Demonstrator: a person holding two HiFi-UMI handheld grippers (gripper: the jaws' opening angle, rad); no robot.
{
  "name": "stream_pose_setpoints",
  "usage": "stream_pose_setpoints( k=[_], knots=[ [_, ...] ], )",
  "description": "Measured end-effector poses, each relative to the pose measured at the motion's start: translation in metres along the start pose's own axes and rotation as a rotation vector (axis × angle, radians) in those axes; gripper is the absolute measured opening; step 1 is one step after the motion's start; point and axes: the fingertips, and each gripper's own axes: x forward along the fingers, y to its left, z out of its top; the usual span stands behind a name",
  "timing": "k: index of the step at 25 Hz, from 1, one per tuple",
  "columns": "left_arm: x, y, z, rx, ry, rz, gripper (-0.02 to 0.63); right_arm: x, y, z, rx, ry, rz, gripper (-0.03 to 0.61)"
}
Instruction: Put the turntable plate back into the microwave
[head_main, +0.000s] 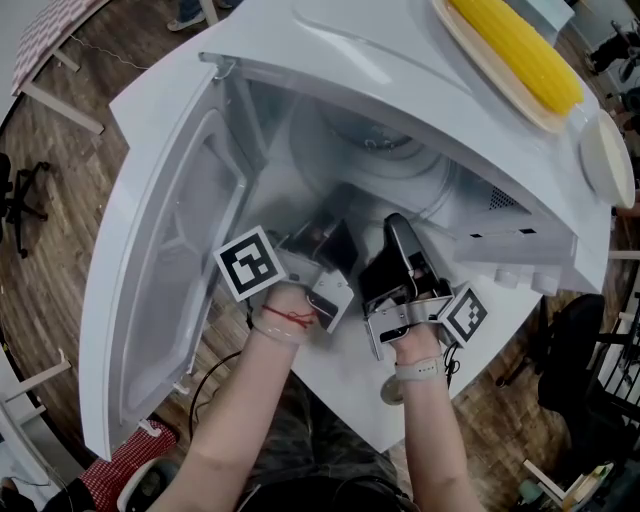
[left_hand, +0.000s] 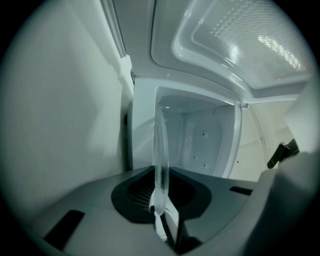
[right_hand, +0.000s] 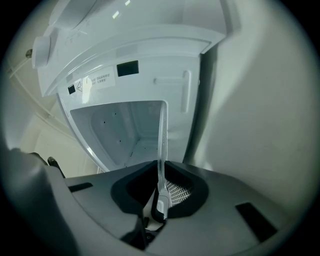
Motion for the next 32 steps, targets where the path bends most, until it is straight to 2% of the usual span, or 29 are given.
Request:
stream_pose_setpoints(
  k=[5, 14, 20, 25, 32],
  knots=[
    [-0.001, -0.001, -0.009, 0.019, 0.039, 0.005, 0.046, 0.0, 0.0, 0.01, 0.006, -0.027, -0.003, 0.046],
    [-0.008, -0.004, -0.022, -0.01, 0.084, -0.005, 0.048, 0.003, 0.001, 0.019, 0.045, -0.072, -0.007, 0.048],
    [-0.01, 0.0, -0.021, -0.01, 0.068, 0.027, 0.048, 0.004, 0.001, 0.017, 0.041, -0.07, -0.011, 0.046],
    [-0.002, 0.0, -0.016, -0.04, 0.043, 0.018, 0.048, 0.002, 0.002, 0.018, 0.053, -0.083, 0.004, 0.046],
    [0.0, 0.0, -0.018, -0.035, 0.046, 0.024, 0.048, -0.003, 0.002, 0.019, 0.057, -0.075, 0.013, 0.046]
  ],
)
